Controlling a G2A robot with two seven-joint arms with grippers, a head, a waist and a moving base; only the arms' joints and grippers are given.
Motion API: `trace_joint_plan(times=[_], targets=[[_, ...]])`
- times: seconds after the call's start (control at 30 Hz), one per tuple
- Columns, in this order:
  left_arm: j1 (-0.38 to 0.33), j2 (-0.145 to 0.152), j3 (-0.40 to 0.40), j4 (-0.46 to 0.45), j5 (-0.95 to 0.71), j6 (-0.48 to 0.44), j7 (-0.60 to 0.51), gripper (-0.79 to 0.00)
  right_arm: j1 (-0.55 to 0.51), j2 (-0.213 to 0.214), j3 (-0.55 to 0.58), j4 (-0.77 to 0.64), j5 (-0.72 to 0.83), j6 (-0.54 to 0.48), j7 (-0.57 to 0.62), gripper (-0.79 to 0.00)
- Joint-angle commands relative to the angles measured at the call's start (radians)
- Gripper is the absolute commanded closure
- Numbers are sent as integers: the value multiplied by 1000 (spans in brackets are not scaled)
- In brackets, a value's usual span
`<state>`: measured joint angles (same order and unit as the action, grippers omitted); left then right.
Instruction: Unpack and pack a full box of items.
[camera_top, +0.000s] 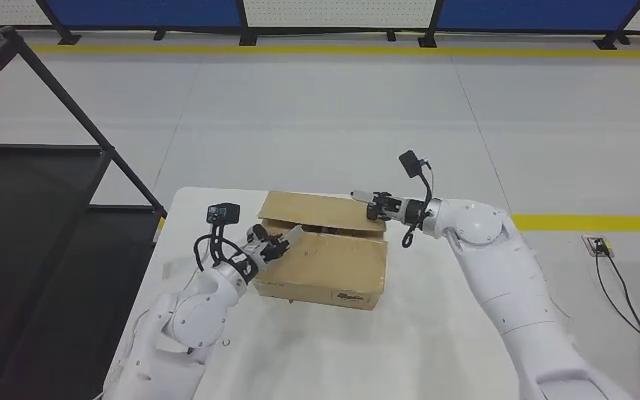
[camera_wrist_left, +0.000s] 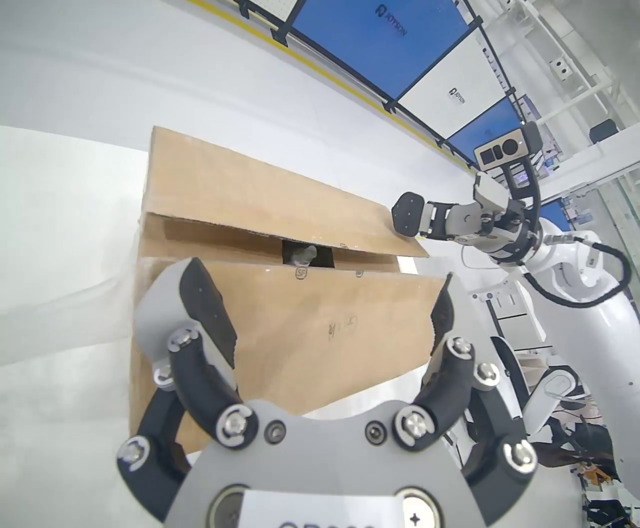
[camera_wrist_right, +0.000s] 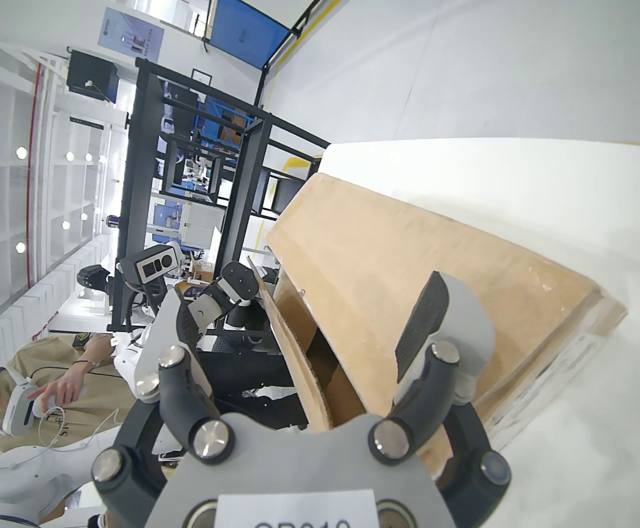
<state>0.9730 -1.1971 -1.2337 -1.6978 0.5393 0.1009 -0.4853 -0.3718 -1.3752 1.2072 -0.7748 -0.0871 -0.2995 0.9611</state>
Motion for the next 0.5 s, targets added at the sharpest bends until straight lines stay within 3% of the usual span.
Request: trace_joint_plan(times=[0.0,0.27,0.47], targets=[[-21,-5,24,23,21,12,12,-785,-9,0,-3,-27,5,69,-2,-785],[-89,-25,92,91,56,45,52,-785,-36,-1,-14,-95,65,203,31,-785],[-105,-35,113,107,61,49,69,-785,-53,9,0,-110,115,224,110,-785]])
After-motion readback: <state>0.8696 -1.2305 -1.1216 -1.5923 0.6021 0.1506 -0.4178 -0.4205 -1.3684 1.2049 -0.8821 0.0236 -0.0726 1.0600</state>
